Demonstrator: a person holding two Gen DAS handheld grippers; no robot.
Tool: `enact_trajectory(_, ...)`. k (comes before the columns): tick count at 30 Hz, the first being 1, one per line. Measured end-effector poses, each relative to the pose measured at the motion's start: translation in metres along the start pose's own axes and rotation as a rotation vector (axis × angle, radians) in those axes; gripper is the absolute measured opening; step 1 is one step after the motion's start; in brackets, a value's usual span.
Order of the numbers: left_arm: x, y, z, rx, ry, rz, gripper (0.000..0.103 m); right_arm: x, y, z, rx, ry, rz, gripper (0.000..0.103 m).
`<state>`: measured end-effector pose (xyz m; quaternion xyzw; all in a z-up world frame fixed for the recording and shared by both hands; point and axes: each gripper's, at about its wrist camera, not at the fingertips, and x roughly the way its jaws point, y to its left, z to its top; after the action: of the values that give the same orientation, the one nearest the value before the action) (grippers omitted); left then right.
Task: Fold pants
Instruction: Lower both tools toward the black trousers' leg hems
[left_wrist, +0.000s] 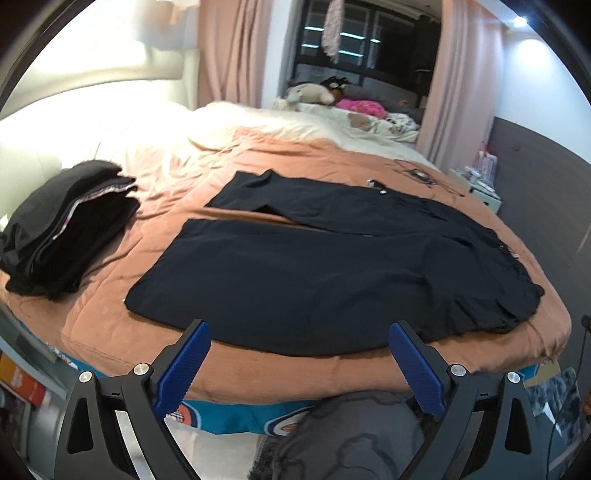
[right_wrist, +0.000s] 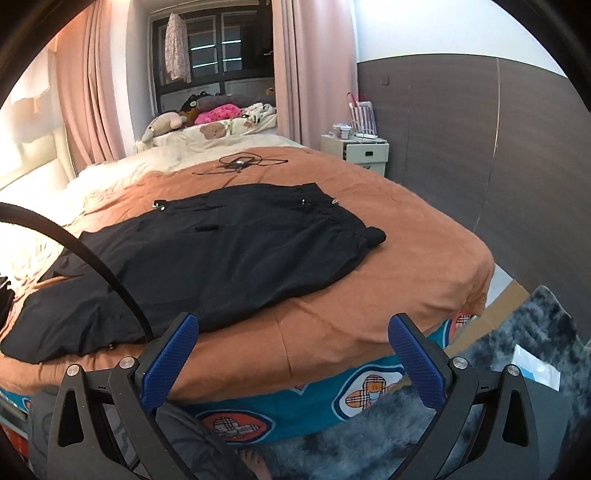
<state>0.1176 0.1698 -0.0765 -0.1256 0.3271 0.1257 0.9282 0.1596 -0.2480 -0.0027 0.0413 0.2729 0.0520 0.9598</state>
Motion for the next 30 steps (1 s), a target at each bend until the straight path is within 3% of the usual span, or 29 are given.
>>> enact_trajectory(3, 0.01, 0.016, 0.001, -0.041, 0.018, 0.016, 0.093, 0.011, -0.001, 0.001, 0.028, 0.035, 0.024, 0.103)
enact_trajectory(6, 0.019, 0.032, 0.002, -0.079, 0.03, 0.041, 0.09, 0.023, -0.012, 0.002, 0.093, 0.076, 0.121, 0.103)
enact_trajectory(12, 0.04, 0.066, 0.001, -0.179, 0.082, 0.065, 0.072, 0.039, -0.023, 0.008, 0.127, 0.101, 0.128, 0.103)
enact_trajectory(16, 0.052, 0.088, -0.003, -0.263, 0.107, 0.056, 0.067, 0.055, -0.028, 0.013, 0.143, 0.126, 0.134, 0.103)
enact_trajectory(30, 0.101, 0.128, -0.012, -0.45, 0.226, 0.017, 0.067, 0.11, -0.046, 0.027, 0.237, 0.214, 0.171, 0.103)
